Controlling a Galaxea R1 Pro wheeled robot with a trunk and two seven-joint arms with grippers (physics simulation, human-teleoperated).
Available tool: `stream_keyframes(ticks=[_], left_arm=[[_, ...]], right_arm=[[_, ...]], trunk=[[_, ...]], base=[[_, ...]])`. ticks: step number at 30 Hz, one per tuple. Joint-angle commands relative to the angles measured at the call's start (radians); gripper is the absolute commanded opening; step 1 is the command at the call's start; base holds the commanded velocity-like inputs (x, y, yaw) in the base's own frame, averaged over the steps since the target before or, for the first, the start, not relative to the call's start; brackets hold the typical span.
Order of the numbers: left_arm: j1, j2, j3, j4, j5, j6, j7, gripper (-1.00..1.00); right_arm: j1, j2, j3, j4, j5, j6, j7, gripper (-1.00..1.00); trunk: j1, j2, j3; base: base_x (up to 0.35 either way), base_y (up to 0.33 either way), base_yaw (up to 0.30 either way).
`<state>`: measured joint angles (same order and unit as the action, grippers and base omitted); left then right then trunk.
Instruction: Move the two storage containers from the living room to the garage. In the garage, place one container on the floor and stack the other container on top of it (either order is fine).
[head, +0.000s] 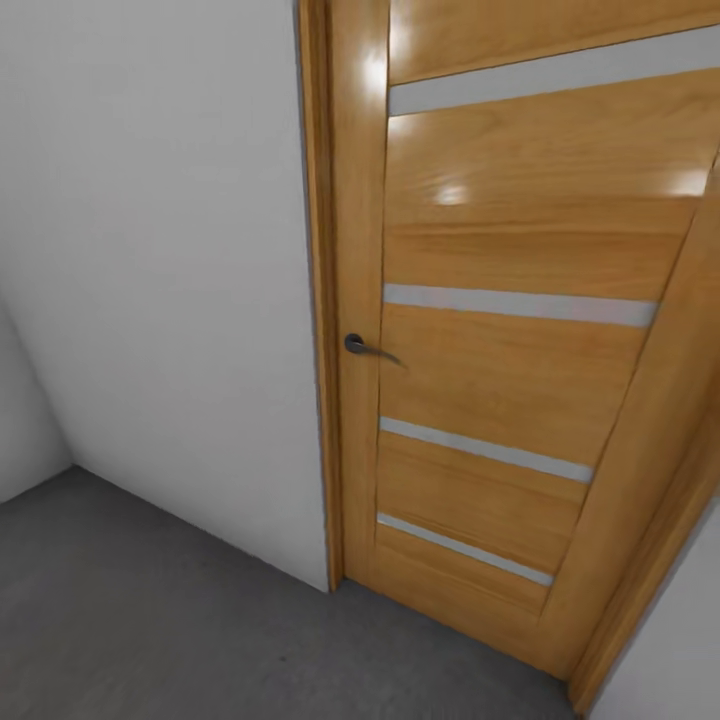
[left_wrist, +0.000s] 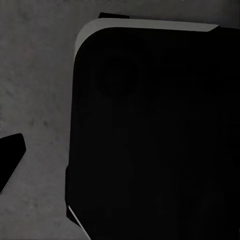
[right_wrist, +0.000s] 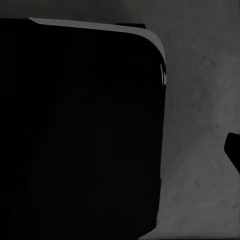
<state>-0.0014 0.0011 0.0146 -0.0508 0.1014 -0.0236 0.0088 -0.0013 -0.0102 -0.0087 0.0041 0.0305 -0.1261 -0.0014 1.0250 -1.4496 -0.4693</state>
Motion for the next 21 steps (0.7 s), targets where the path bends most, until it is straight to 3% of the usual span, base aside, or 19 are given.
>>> stream_keyframes(ticks=[1, 14, 21], left_arm=[[0.0, -0.001, 0.0, 0.0, 0.01, -0.002, 0.0, 1.0], [0.0, -0.005, 0.0, 0.0, 0.008, -0.006, 0.001, 1.0], [0.0, -0.005, -0.001, 0.003, 0.01, -0.074, 0.001, 1.0]], right_arm=[[0.0, 0.0, -0.001, 0.0, 0.003, -0.004, 0.0, 1.0], [0.0, 0.0, -0.005, 0.0, 0.001, -0.011, 0.0, 1.0], [0.0, 0.0, -0.006, 0.0, -0.001, -0.013, 0.0, 1.0]], trunk=[[0.0, 0.0, -0.001], [0.0, 0.0, -0.001], [0.0, 0.0, -0.001]], base=[[0.0, 0.0, -0.286], [0.0, 0.0, -0.286], [0.0, 0.0, -0.285]])
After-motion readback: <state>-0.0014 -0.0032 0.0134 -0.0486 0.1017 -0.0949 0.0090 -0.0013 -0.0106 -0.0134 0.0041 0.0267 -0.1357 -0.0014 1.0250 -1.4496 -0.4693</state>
